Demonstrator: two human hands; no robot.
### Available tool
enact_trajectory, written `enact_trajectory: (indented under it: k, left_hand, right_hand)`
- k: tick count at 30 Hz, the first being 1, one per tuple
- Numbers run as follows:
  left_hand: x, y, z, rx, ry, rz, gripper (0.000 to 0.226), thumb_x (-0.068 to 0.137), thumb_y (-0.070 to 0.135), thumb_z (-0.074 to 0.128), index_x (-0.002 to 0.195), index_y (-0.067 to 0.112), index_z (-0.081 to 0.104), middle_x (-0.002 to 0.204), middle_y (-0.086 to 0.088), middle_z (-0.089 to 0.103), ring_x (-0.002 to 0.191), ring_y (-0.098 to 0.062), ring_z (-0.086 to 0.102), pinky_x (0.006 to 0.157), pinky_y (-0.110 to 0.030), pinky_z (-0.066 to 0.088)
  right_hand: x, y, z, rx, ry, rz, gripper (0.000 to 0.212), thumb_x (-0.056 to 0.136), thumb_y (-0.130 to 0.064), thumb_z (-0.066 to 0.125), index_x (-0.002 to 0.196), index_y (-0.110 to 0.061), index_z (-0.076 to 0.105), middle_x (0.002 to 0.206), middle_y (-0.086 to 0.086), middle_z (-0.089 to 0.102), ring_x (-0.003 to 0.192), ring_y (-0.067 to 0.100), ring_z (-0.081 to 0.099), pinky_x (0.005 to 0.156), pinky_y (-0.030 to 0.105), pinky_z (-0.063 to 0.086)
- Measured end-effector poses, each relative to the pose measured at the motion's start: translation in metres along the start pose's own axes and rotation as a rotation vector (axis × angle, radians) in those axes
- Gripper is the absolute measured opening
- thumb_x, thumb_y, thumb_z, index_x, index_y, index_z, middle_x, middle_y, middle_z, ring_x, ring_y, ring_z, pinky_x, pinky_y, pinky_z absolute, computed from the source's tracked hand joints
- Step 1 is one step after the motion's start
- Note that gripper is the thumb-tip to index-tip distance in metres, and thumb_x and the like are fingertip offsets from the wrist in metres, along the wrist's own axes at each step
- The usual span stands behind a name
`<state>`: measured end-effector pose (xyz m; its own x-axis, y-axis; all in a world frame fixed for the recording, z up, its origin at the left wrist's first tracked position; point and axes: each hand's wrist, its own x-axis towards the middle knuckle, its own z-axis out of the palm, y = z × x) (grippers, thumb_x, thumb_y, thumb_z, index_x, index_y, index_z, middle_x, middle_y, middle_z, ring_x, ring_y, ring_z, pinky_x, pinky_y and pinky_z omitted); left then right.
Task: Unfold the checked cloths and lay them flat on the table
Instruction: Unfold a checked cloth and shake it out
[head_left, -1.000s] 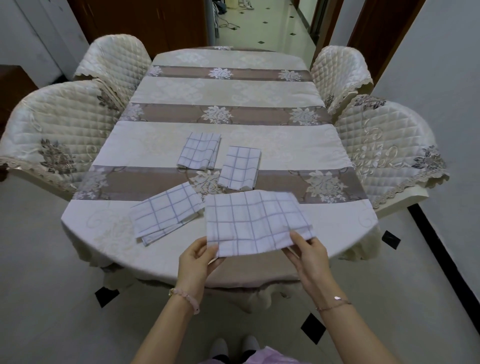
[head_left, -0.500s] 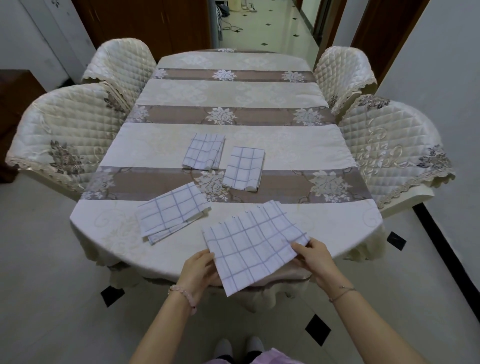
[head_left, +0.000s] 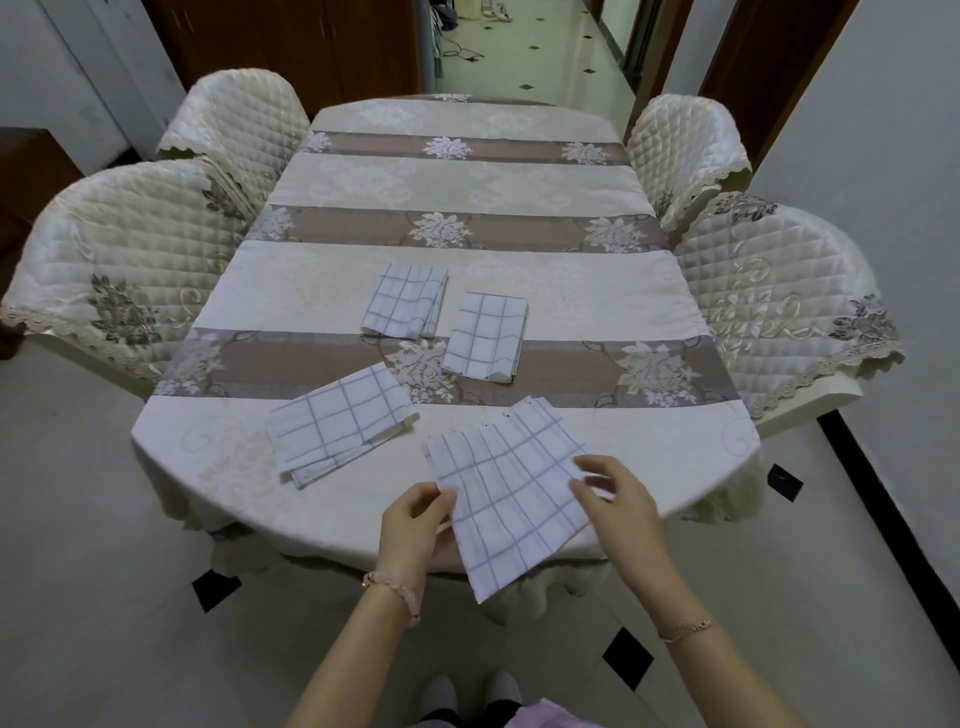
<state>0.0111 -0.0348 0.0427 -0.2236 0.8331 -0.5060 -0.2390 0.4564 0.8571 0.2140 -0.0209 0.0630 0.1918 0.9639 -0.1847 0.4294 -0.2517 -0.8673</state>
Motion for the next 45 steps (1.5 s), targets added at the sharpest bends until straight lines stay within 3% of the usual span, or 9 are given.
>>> enact_trajectory:
  k: [4,12,16,23,26,33,38,42,45]
  left_hand:
    - [-0.011,0.006,0.006,0.006,-0.054,0.084,0.007,0.088,0.005,0.062,0.082,0.001,0.064,0.082,-0.005,0.068,0.084,-0.017,0.065,0.067,-0.023,0.056]
    - [-0.02,0.012,0.018,0.2,-0.105,0.265,0.013,0.079,0.008,0.071,0.071,0.007,0.061,0.09,-0.015,0.065,0.09,-0.019,0.067,0.086,-0.032,0.054]
    - [-0.023,0.016,0.021,0.16,-0.157,0.264,0.025,0.083,0.002,0.065,0.066,0.008,0.05,0.069,-0.007,0.059,0.069,-0.009,0.063,0.065,-0.02,0.054]
    - [-0.011,0.033,-0.001,-0.081,0.242,0.361,0.032,0.09,0.01,0.059,0.069,0.019,0.038,0.06,-0.001,0.035,0.045,-0.002,0.031,0.051,-0.026,0.029]
    - [-0.009,0.039,-0.014,-0.214,0.296,0.375,0.028,0.093,0.014,0.056,0.072,0.021,0.04,0.068,-0.001,0.053,0.058,-0.005,0.048,0.055,-0.027,0.044]
    - [-0.001,-0.004,-0.042,-0.381,0.375,0.046,0.003,0.098,0.013,0.048,0.097,0.013,0.05,0.091,-0.005,0.053,0.075,-0.013,0.054,0.054,-0.019,0.056]
    - [-0.002,-0.034,-0.044,-0.388,0.259,-0.157,0.05,0.093,0.008,0.056,0.137,0.0,0.035,0.129,-0.015,0.047,0.116,-0.027,0.052,0.089,-0.041,0.052]
    - [-0.003,-0.04,-0.031,-0.326,0.191,-0.188,0.054,0.09,0.003,0.059,0.136,-0.005,0.031,0.13,-0.024,0.045,0.116,-0.032,0.055,0.082,-0.035,0.056]
    - [-0.004,-0.036,-0.021,-0.178,0.239,-0.145,0.018,0.089,-0.004,0.056,0.098,0.002,0.043,0.107,-0.014,0.041,0.078,-0.02,0.052,0.059,-0.02,0.057]
  right_hand:
    - [-0.015,-0.027,0.03,0.165,-0.237,-0.015,0.016,0.087,-0.02,0.064,0.101,-0.026,0.063,0.104,-0.012,0.065,0.096,0.0,0.061,0.077,0.015,0.048]
    - [-0.011,-0.047,0.055,0.245,-0.213,0.049,0.024,0.081,-0.029,0.069,0.103,-0.021,0.064,0.096,-0.007,0.064,0.091,0.009,0.062,0.074,0.021,0.051]
    - [-0.007,-0.048,0.05,0.298,-0.136,-0.005,0.012,0.087,-0.018,0.061,0.076,-0.018,0.066,0.076,-0.006,0.067,0.074,0.008,0.06,0.07,0.028,0.051]
    - [-0.001,-0.041,0.007,0.564,0.112,-0.043,0.015,0.086,-0.009,0.064,0.072,-0.014,0.06,0.072,0.0,0.062,0.069,0.009,0.057,0.064,0.026,0.052]
    - [-0.002,-0.027,-0.002,0.696,0.165,0.034,0.014,0.087,-0.007,0.063,0.074,-0.01,0.057,0.076,0.004,0.063,0.074,0.011,0.061,0.067,0.022,0.056]
    - [-0.018,0.028,0.013,0.783,0.114,0.399,0.008,0.089,0.004,0.054,0.087,-0.003,0.057,0.083,0.013,0.059,0.083,0.025,0.058,0.057,0.017,0.057]
    - [-0.027,0.053,0.026,0.76,0.014,0.556,0.02,0.089,0.004,0.054,0.109,0.004,0.057,0.099,0.017,0.064,0.085,0.021,0.062,0.056,0.017,0.057]
    - [-0.034,0.057,0.031,0.674,-0.106,0.574,0.018,0.088,0.004,0.056,0.105,0.0,0.061,0.099,0.015,0.067,0.085,0.02,0.064,0.056,0.016,0.056]
    - [-0.04,0.055,0.027,0.57,-0.285,0.562,0.022,0.086,0.004,0.058,0.108,0.003,0.063,0.102,0.014,0.07,0.086,0.021,0.066,0.063,0.02,0.058]
